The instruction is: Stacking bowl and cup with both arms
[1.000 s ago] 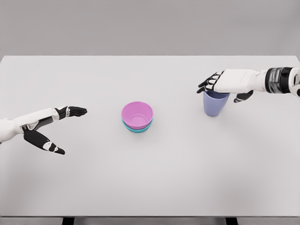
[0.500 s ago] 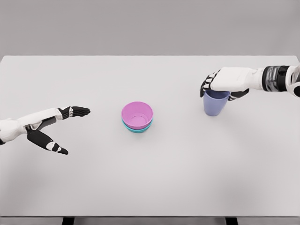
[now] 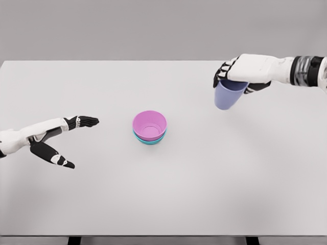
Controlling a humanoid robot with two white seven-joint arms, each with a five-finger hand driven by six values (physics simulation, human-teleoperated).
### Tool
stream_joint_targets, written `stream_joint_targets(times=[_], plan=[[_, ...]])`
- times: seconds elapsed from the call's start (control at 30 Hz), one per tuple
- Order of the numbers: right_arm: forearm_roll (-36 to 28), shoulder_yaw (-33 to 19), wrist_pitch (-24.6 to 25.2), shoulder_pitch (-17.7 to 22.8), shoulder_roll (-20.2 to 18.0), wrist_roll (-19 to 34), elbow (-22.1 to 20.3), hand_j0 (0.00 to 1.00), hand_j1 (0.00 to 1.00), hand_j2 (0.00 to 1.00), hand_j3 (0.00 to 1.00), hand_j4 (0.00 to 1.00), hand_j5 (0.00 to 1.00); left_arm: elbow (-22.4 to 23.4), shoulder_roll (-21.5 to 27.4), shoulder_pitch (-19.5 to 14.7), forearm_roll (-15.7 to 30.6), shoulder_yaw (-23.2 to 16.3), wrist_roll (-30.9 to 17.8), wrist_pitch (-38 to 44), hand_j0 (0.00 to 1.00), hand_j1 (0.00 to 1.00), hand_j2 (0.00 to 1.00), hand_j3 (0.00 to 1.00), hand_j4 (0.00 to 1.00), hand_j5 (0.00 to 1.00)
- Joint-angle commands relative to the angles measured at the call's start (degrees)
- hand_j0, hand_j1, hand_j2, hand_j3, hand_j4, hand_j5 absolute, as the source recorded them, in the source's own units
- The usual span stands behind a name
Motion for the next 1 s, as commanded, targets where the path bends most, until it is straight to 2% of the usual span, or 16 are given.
stream_joint_targets(times=[0.0,0.17,0.3,0.53,0.67,0.97], plan=[[-0.52,-0.6,0.17,0.0,1.25,-0.03,-1.26,0.62,0.62,0.62,0.62,0.62,0.62,-0.08,0.05,0.0,0.45,0.06,0.0,0.08,1.0,1.0,1.0,1.0,1.0,1.0],[-2.46,-2.19,0.17,0.0,1.17,-0.03,-8.2,0.62,0.62,0.62,0.62,0.62,0.62,-0.08,0.05,0.0,0.45,0.06,0.0,0.08,1.0,1.0,1.0,1.0,1.0,1.0],[-2.63,-2.1,0.17,0.09,2.13,-0.03,-10.57,0.62,0.62,0.62,0.62,0.62,0.62,-0.08,0.05,0.09,0.45,0.32,0.0,0.08,1.0,1.0,1.0,1.0,1.0,1.0],[-2.55,-1.48,0.17,0.09,5.03,-0.03,-12.42,0.62,0.62,0.62,0.62,0.62,0.62,-0.08,0.05,0.09,0.45,0.41,0.0,0.08,1.0,1.0,1.0,1.0,1.0,1.0],[-2.63,-0.25,0.17,0.18,6.0,-0.03,-15.14,0.62,0.62,0.62,0.62,0.62,0.62,-0.08,0.05,0.09,0.54,0.41,0.0,0.08,1.0,1.0,1.0,1.0,1.0,1.0],[-2.63,1.77,0.17,0.18,8.9,-0.03,-17.25,0.62,0.62,0.62,0.62,0.62,0.62,0.1,0.05,0.0,0.54,0.41,0.0,0.08,1.0,1.0,1.0,1.0,1.0,1.0]])
